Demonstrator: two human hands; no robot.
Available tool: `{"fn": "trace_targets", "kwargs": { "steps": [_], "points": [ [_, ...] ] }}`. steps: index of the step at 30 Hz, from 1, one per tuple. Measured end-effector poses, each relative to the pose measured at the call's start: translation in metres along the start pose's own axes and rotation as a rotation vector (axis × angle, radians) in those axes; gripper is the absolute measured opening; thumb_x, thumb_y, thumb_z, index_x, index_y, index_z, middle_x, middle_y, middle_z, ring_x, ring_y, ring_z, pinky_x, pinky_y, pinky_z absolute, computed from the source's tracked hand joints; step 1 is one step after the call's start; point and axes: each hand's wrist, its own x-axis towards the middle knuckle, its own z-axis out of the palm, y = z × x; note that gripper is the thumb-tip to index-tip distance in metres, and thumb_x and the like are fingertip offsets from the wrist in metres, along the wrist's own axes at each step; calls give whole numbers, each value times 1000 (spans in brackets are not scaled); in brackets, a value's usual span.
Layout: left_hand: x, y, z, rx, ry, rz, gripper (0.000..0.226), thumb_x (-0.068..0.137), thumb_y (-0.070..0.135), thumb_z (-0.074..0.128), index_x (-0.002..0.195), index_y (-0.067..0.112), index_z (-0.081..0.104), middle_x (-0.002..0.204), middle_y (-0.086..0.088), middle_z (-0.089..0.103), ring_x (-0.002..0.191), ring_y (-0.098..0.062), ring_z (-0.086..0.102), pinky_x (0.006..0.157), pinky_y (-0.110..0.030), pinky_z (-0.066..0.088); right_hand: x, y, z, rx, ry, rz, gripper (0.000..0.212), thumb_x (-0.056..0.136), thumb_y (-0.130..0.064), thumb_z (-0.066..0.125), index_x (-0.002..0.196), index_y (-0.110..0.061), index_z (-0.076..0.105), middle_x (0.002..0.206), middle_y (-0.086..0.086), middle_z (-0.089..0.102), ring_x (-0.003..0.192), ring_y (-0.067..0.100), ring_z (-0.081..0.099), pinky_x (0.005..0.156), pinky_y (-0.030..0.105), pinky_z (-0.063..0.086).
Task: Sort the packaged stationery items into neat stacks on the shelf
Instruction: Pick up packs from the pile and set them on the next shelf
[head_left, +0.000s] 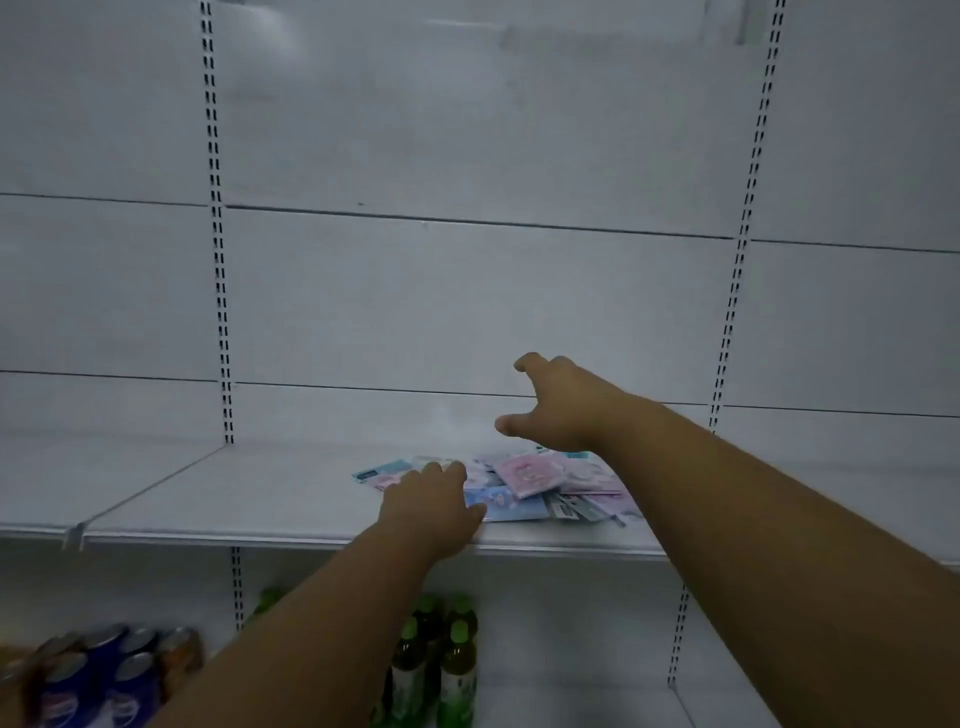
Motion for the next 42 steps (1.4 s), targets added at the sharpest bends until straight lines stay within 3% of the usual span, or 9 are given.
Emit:
{"fn": "trace_targets", "kwargs": {
  "steps": [8, 12, 15, 19, 24, 30, 36, 39, 42],
  "points": [
    [54, 4, 19, 120, 111, -357, 58, 84, 66, 39, 112, 20, 58, 108, -4, 61, 97, -24, 57, 72, -37, 43, 57, 52, 39, -1, -50, -54, 83, 78, -59, 63, 145, -25, 26, 145, 13, 38, 124, 35, 47, 98, 47, 44],
    [72, 6, 26, 169, -33, -437, 80, 72, 81, 37, 113, 18, 63, 108, -6, 64, 96, -25, 59, 76, -37, 46, 74, 68, 58, 9, -84, -70, 82, 78, -58, 63, 144, -25, 27, 143, 13, 39, 122, 34, 48, 95, 44, 45],
    [78, 13, 31, 201, -119, -465, 80, 66, 80, 48, 117, 20, 60, 111, -7, 62, 98, -25, 58, 75, -37, 45, 83, 77, 62, 0, -76, -77, 82, 78, -59, 62, 144, -25, 27, 144, 13, 39, 122, 35, 49, 95, 44, 46],
    [90, 14, 29, -56, -111, -561, 58, 70, 48, 70, 117, 20, 51, 115, -8, 62, 105, -27, 58, 86, -40, 49, 92, 85, 68, 23, -86, -80, 81, 79, -59, 62, 144, -25, 28, 144, 13, 38, 123, 34, 48, 96, 44, 45],
    [97, 7, 24, -178, -145, -490, 51, 75, 24, 65, 124, 20, 50, 124, -8, 60, 111, -27, 56, 95, -40, 46, 99, 89, 81, 19, -135, -79, 80, 81, -57, 61, 145, -23, 28, 148, 13, 36, 127, 34, 45, 100, 45, 43],
    [85, 7, 17, -589, 246, -477, 23, 78, 3, 63, 94, 20, 67, 106, -9, 68, 91, -25, 63, 79, -29, 51, 102, 92, 99, 33, -127, -76, 72, 82, -53, 61, 141, -21, 35, 140, 13, 43, 118, 31, 51, 94, 40, 45],
    [59, 9, -19, -1046, 557, -418, 38, 76, -5, 68, 86, 31, 64, 98, 1, 65, 77, -11, 65, 53, -22, 50, 99, 91, 120, -122, -225, 38, 55, 79, -57, 58, 112, -14, 59, 105, 7, 64, 92, 24, 59, 76, 32, 46],
    [42, 14, -35, -1307, 526, -442, 51, 78, -3, 71, 96, 42, 57, 95, 12, 66, 81, -11, 68, 52, -25, 54, 98, 81, 131, -267, -294, 86, 59, 72, -65, 54, 107, -18, 62, 95, 5, 64, 88, 23, 58, 83, 35, 49],
    [29, 9, -46, -1514, 459, -418, 63, 78, -8, 69, 114, 41, 53, 99, 1, 71, 85, -19, 72, 66, -36, 57, 102, 69, 138, -287, -294, 147, 58, 69, -60, 58, 109, -19, 60, 105, 6, 65, 98, 27, 58, 89, 39, 47]
  ]
}}
